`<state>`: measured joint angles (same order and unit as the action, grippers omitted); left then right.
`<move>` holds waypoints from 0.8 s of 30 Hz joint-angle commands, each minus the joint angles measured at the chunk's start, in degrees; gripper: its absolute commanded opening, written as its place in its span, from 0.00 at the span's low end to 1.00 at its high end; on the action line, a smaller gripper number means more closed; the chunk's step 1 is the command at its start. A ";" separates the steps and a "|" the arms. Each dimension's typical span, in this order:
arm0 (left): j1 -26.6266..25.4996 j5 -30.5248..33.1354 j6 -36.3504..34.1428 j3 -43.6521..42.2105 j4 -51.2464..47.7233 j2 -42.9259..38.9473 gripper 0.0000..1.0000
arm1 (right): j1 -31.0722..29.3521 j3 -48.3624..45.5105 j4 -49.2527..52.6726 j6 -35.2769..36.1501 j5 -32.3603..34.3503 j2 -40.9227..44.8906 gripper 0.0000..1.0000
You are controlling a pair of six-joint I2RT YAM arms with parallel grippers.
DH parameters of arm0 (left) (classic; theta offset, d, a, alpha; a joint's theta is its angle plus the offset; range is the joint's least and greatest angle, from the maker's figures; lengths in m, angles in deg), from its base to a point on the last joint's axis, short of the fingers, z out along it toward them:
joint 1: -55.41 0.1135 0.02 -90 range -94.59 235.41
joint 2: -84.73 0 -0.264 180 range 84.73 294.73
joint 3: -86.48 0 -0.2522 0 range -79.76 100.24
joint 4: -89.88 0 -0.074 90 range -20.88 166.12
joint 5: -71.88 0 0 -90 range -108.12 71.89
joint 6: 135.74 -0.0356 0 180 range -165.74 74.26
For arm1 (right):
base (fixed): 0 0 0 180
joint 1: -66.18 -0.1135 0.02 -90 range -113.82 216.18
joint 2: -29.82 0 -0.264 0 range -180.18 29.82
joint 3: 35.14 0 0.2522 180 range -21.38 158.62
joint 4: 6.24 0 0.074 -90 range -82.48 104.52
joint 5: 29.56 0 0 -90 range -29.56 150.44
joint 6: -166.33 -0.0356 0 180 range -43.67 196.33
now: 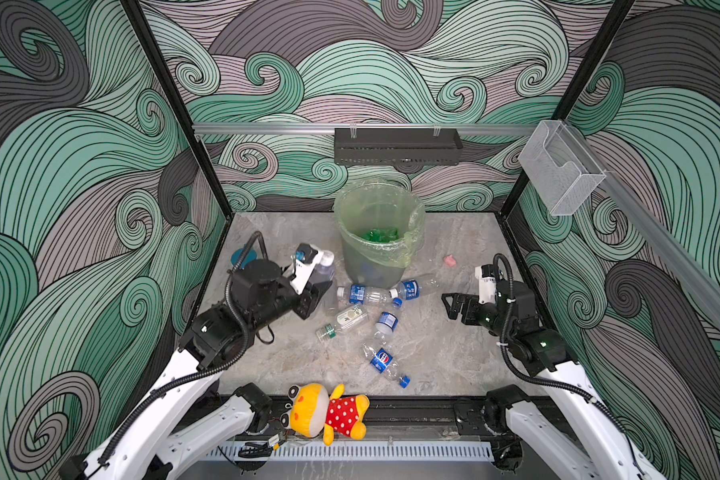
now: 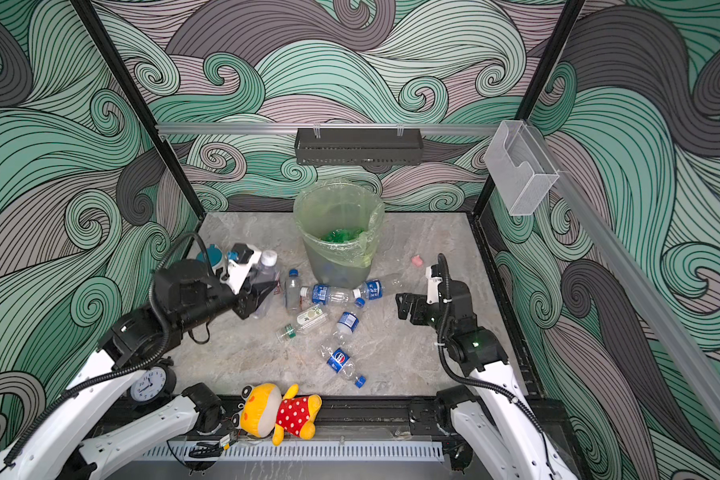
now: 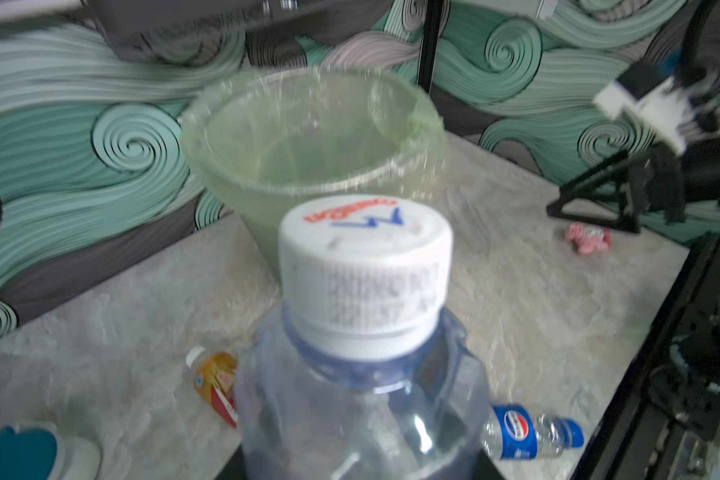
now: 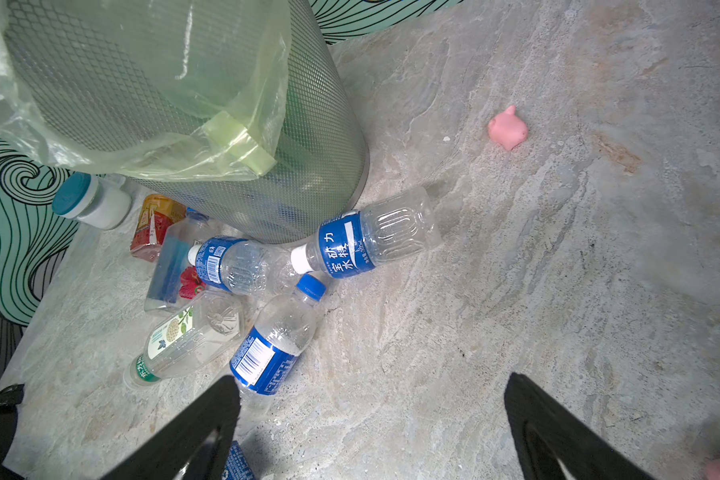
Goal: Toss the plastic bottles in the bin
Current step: 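Lift the white-capped clear bottle with the left gripper over the bin, then open the left gripper to drop the clear bottle into the bin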
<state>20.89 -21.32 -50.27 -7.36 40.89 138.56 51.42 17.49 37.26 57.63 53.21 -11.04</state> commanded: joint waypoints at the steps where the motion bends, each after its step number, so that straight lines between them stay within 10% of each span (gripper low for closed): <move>1: 1.56 -3.08 -1.81 15.09 5.27 13.80 0.49 | 0.35 1.74 -0.74 -0.72 -1.89 -0.38 1.00; 9: 2.71 -8.36 1.63 67.53 -11.75 53.86 0.78 | 0.44 3.52 3.44 0.89 -2.67 -0.51 1.00; 17: 2.92 -3.56 2.32 26.98 10.53 30.05 0.99 | 0.44 2.73 4.23 3.27 -4.36 -1.55 1.00; 24: 3.23 5.25 2.13 11.58 3.72 12.89 0.99 | 0.35 3.41 3.81 3.55 -9.36 -5.10 1.00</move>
<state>23.49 -20.84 -48.50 7.41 45.03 154.88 51.64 19.54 41.09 60.10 47.25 -15.63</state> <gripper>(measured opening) 0.986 0.997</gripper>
